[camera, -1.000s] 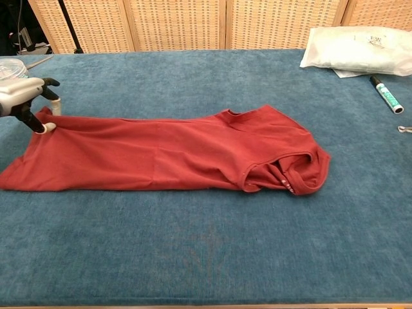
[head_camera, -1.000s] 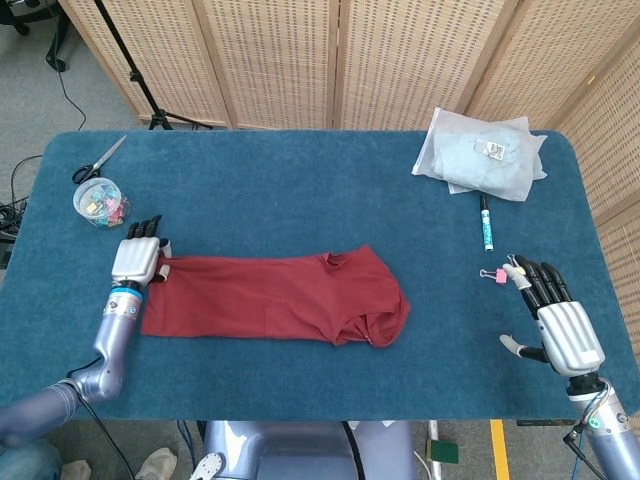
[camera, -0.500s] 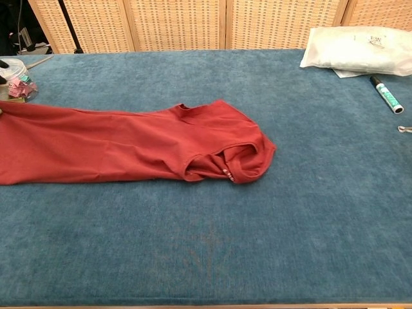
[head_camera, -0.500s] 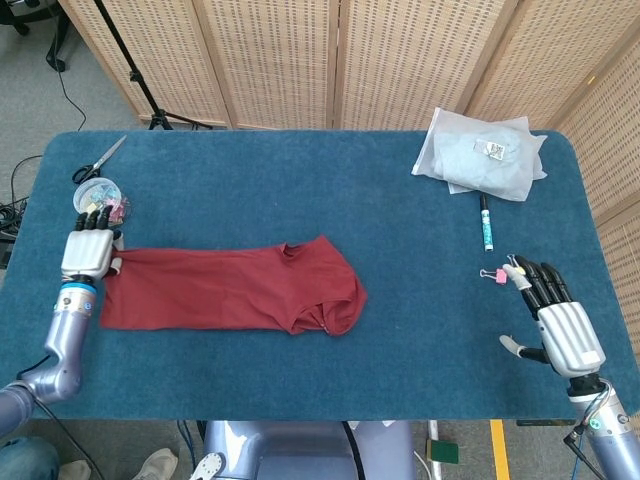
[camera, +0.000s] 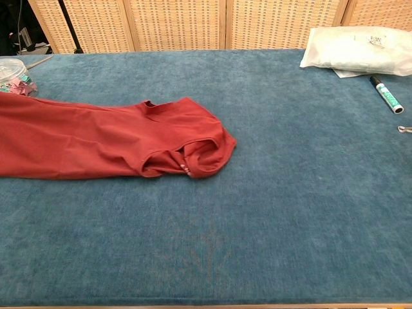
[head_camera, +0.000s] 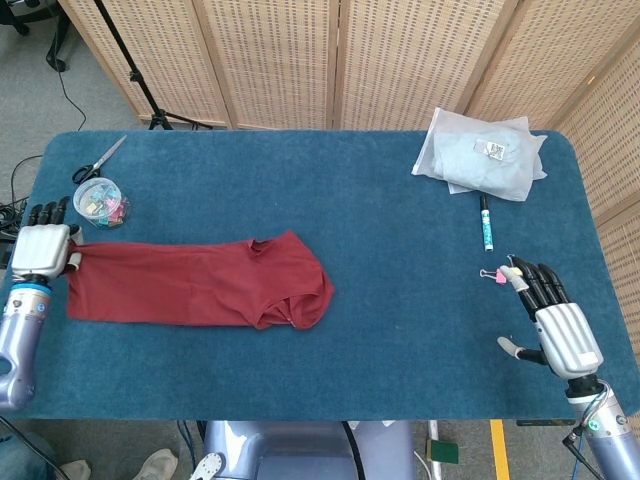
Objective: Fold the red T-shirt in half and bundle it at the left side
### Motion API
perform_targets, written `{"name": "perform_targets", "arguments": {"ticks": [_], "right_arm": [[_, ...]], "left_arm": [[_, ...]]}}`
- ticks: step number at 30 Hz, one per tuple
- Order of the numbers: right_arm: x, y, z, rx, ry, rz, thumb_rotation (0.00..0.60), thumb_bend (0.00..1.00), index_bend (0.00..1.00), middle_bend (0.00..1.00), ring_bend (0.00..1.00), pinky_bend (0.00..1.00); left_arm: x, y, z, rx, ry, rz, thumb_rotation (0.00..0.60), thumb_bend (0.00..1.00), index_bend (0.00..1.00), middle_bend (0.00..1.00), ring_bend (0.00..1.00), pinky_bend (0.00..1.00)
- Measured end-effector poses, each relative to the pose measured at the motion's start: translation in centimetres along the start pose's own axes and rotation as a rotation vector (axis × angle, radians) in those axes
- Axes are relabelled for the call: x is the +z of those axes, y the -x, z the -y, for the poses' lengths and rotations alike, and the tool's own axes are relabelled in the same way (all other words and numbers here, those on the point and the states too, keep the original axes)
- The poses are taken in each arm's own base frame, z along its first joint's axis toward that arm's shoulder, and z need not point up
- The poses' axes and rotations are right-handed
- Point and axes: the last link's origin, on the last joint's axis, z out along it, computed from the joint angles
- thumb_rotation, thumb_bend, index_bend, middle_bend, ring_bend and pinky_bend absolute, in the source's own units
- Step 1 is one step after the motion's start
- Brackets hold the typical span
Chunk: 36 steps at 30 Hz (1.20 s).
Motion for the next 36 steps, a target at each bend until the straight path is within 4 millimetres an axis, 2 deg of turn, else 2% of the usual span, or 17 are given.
{"name": "perform_targets", "arguments": {"ticks": [12, 15, 19, 26, 29, 36], "right_arm": [[0.0, 0.2, 0.1, -0.005, -0.001, 0.006, 0.600, 0.00, 0.00, 0.00, 0.00, 0.00], [0.0, 0.2, 0.1, -0.006, -0.003, 0.007, 0.600, 0.00, 0.00, 0.00, 0.00, 0.00], [0.0, 0.2, 0.1, -0.005, -0.003, 0.007, 0.600, 0.00, 0.00, 0.00, 0.00, 0.00], [0.0, 0.0, 0.2, 0.002, -0.005, 0.003, 0.600, 0.00, 0.00, 0.00, 0.00, 0.00], [0.0, -0.1, 0.1, 0.008, -0.006, -0.001, 0.600, 0.00, 0.00, 0.00, 0.00, 0.00], [-0.2, -0.7, 0.1, 0.024, -0.009, -0.013, 0.600, 0.00, 0.00, 0.00, 0.00, 0.00]], "left_arm": [[1.3, -0.3, 5.5, 0.047, -0.122, 0.025, 0.600, 0.74, 0.80, 0.00, 0.00, 0.00], [1.5, -0.2, 6.3, 0.049, -0.136, 0.037, 0.600, 0.74, 0.80, 0.00, 0.00, 0.00], [1.7, 0.0, 6.1, 0.055, -0.125, 0.036, 0.600, 0.74, 0.80, 0.00, 0.00, 0.00], [1.8, -0.6, 3.4, 0.019, -0.051, 0.001, 0.600, 0.74, 0.80, 0.00, 0.00, 0.00], [1.6, -1.2, 1.2, -0.003, 0.003, -0.013, 0.600, 0.74, 0.80, 0.00, 0.00, 0.00], [-0.1, -3.4, -5.9, -0.027, 0.142, -0.043, 0.600, 0.74, 0.80, 0.00, 0.00, 0.00]]}}
